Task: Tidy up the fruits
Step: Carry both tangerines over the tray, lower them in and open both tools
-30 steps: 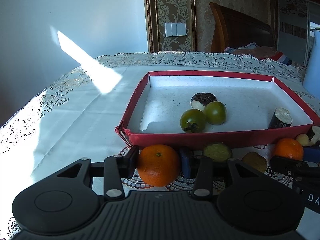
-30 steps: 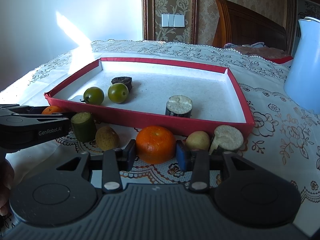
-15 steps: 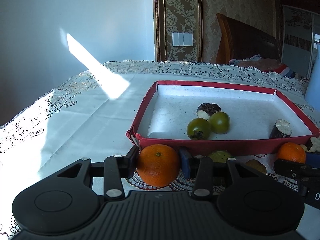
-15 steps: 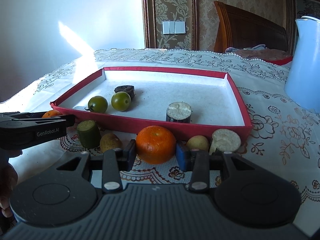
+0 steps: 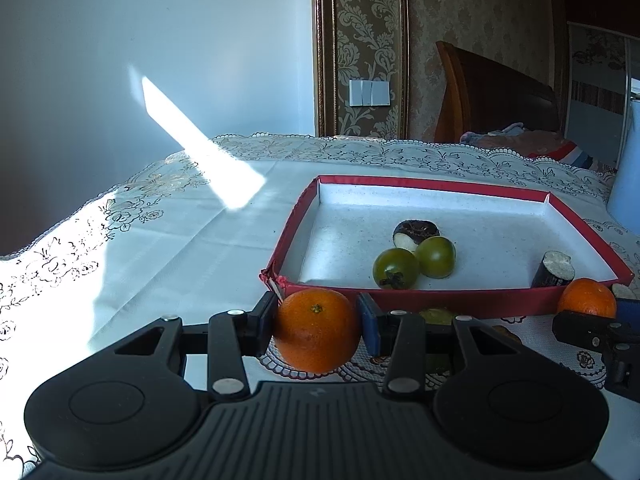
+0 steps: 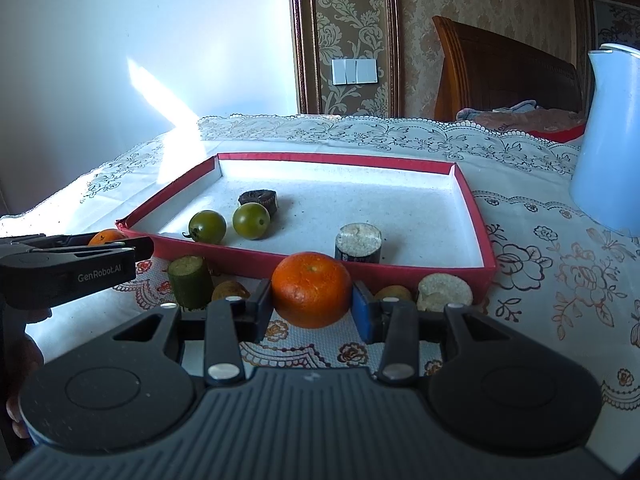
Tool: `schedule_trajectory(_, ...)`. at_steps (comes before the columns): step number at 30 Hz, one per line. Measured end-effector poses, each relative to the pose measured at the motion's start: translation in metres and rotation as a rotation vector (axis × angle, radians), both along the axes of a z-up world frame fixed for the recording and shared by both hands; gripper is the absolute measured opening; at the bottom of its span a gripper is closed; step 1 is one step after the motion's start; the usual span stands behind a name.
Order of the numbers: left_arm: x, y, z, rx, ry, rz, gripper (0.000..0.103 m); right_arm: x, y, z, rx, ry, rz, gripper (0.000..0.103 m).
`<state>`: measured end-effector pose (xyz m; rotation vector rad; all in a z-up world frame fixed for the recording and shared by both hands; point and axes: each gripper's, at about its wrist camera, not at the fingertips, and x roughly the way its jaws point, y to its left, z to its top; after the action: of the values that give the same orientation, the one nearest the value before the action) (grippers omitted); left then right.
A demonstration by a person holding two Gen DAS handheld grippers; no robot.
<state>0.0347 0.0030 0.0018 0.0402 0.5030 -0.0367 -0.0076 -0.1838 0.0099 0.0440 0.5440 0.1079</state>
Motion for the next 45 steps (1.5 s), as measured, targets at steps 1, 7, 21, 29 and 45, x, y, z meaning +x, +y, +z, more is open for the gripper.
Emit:
schedule_trajectory(1, 0.000, -0.001, 0.001, -0.001, 0.001, -0.001, 0.042, 0.000, 0.000, 0.001, 0.002, -0.002, 0.001, 0.039)
schedule_trajectory(7, -0.002, -0.006, 0.011, -0.010, -0.021, -0.011, 0.043, 0.003, 0.000, 0.006, 0.003, -0.016, 0.006, 0.039)
schedule_trajectory(21, 0.018, -0.025, 0.028, 0.006, -0.057, -0.010, 0.042, 0.026, 0.002, 0.018, -0.001, -0.042, 0.009, 0.039)
schedule_trajectory(29, 0.025, -0.033, 0.026, 0.007, -0.055, -0.016, 0.042, 0.041, -0.001, 0.017, 0.002, -0.035, -0.018, 0.039)
schedule_trajectory(45, 0.043, -0.043, 0.022, 0.031, -0.046, -0.007, 0.042, 0.063, 0.001, 0.011, -0.015, -0.010, -0.028, 0.039)
